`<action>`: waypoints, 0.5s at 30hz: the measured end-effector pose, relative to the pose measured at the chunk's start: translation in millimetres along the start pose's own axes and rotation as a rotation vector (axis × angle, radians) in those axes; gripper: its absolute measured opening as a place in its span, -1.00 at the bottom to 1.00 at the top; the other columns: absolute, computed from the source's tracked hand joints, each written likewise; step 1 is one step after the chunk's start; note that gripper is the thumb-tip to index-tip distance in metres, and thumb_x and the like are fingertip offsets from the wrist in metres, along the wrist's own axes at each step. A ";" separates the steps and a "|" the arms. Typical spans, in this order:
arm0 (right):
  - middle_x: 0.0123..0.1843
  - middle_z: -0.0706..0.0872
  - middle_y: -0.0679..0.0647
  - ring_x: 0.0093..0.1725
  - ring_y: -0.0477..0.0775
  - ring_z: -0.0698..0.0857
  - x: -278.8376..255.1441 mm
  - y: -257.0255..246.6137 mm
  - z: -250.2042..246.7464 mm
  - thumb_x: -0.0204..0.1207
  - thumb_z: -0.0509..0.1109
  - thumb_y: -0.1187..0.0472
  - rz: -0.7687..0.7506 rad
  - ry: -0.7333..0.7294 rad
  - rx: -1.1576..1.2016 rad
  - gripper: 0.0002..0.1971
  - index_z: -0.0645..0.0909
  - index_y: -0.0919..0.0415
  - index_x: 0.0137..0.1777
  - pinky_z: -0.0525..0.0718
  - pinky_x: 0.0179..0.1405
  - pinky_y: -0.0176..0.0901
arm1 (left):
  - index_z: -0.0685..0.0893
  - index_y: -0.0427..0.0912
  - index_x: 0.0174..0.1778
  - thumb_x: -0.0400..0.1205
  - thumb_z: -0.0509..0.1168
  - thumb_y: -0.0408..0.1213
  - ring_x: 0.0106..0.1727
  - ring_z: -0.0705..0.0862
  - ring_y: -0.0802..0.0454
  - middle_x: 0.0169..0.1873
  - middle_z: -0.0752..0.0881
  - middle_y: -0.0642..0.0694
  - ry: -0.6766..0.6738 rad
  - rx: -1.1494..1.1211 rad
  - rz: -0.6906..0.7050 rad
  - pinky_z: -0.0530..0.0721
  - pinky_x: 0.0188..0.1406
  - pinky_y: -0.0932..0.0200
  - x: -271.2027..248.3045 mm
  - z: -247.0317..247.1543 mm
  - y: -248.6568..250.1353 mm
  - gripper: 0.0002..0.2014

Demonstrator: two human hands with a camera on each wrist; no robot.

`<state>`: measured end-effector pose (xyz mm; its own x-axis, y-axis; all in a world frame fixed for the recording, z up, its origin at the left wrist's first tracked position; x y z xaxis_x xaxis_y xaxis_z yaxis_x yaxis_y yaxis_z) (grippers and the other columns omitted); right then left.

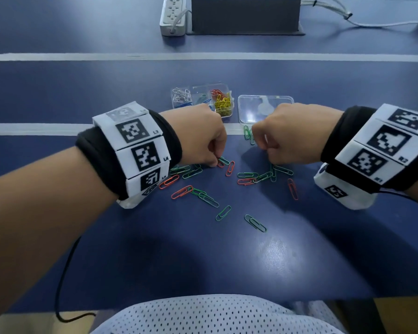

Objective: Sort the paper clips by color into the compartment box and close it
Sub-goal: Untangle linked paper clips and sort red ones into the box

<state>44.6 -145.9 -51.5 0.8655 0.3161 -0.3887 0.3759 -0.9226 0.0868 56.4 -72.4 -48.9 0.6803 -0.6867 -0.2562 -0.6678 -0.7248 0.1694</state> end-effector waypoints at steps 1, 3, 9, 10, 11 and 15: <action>-0.34 0.32 -0.08 -0.01 0.26 0.62 1.0 0.2 -0.5 0.41 0.29 0.20 -0.005 0.006 0.014 -0.80 0.59 -0.07 -0.01 0.46 -0.22 -0.14 | 0.79 -0.03 -0.11 0.48 0.39 -0.16 -0.27 0.54 0.13 -0.36 0.65 0.11 0.008 -0.002 0.005 0.56 -0.11 0.27 -0.6 -0.2 0.8 -0.86; -0.38 0.40 -0.10 -0.12 0.17 0.52 1.6 -2.8 -4.4 0.43 0.27 0.20 -0.035 0.040 0.054 -0.71 0.63 -0.04 0.13 0.49 -0.16 -0.14 | 0.79 -0.05 -0.16 0.48 0.32 -0.20 -0.26 0.56 0.10 -0.35 0.71 0.09 0.027 -0.008 0.021 0.67 -0.02 0.17 -2.3 -0.8 1.7 -0.86; -0.04 0.70 0.05 -0.19 0.08 0.45 -7.2 -44.8 -18.4 0.38 0.26 0.27 -0.244 0.142 0.162 -0.71 0.76 0.03 -0.02 0.62 -0.04 0.00 | 0.71 -0.05 -0.20 0.48 0.27 -0.22 -0.37 0.51 0.13 -0.42 0.62 0.09 0.092 -0.049 0.020 0.60 -0.08 0.18 -7.5 -9.4 -2.5 -0.89; 0.01 0.71 0.06 -0.17 0.10 0.49 -8.7 -53.2 -18.6 0.37 0.26 0.29 -0.281 0.135 0.176 -0.70 0.77 0.04 -0.02 0.63 -0.02 0.03 | 0.71 -0.04 -0.14 0.49 0.28 -0.23 -0.41 0.50 0.20 -0.45 0.58 0.12 0.097 -0.063 0.007 0.54 -0.17 0.25 -8.6 -10.6 -5.1 -0.88; 0.04 0.71 0.07 -0.13 0.13 0.55 -9.4 -60.5 -18.2 0.37 0.26 0.29 -0.312 0.125 0.187 -0.70 0.77 0.04 -0.02 0.64 -0.01 0.04 | 0.70 -0.02 -0.08 0.50 0.28 -0.24 -0.43 0.49 0.28 -0.47 0.56 0.15 0.098 -0.082 -0.002 0.46 -0.26 0.29 -9.6 -11.1 -7.2 -0.86; 0.09 0.71 0.09 0.04 0.17 0.64 -8.5 -78.3 -13.4 0.43 0.30 0.24 -0.385 0.070 0.127 -0.71 0.73 0.01 0.09 0.64 0.06 0.04 | 0.64 0.04 0.06 0.51 0.27 -0.27 -0.40 0.52 0.32 -0.43 0.60 0.15 0.068 -0.151 -0.015 0.39 -0.33 0.34 -14.6 -8.3 -11.9 -0.77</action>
<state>12.3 -73.4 -42.6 0.6914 0.6539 -0.3072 0.6369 -0.7524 -0.1681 56.9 -54.3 -39.3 0.7119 -0.6744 -0.1960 -0.6082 -0.7316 0.3081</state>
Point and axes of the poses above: each hand's wrist, its own x-axis towards the middle knuckle, its own z-axis out of the palm, y = z × x, the point moved 10 cm from there along x, towards the middle knuckle
